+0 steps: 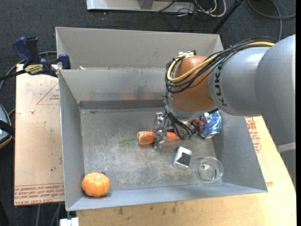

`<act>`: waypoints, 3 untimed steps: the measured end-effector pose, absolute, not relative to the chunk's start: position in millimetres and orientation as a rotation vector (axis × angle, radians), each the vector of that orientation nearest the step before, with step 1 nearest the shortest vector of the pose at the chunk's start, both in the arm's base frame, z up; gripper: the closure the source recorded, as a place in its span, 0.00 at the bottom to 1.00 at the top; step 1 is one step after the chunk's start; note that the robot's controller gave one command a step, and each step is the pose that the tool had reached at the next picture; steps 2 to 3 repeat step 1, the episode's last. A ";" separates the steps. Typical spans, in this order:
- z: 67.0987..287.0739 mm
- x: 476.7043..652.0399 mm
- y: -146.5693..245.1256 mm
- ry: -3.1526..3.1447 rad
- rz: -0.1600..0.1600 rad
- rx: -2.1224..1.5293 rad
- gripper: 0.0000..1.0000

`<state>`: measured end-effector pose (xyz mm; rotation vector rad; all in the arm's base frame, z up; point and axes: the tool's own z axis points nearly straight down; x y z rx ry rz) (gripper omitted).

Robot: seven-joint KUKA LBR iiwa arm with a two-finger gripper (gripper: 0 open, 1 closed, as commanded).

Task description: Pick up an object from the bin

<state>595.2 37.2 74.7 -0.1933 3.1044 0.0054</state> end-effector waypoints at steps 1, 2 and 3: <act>84.1 593.7 37.0 3.119 0.003 -0.195 1.00; 84.1 593.7 37.0 3.119 0.003 -0.195 1.00; 84.1 593.7 37.0 3.119 0.003 -0.195 1.00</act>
Offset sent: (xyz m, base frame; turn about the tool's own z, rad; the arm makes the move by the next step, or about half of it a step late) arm -0.0002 0.0001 0.0548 0.0000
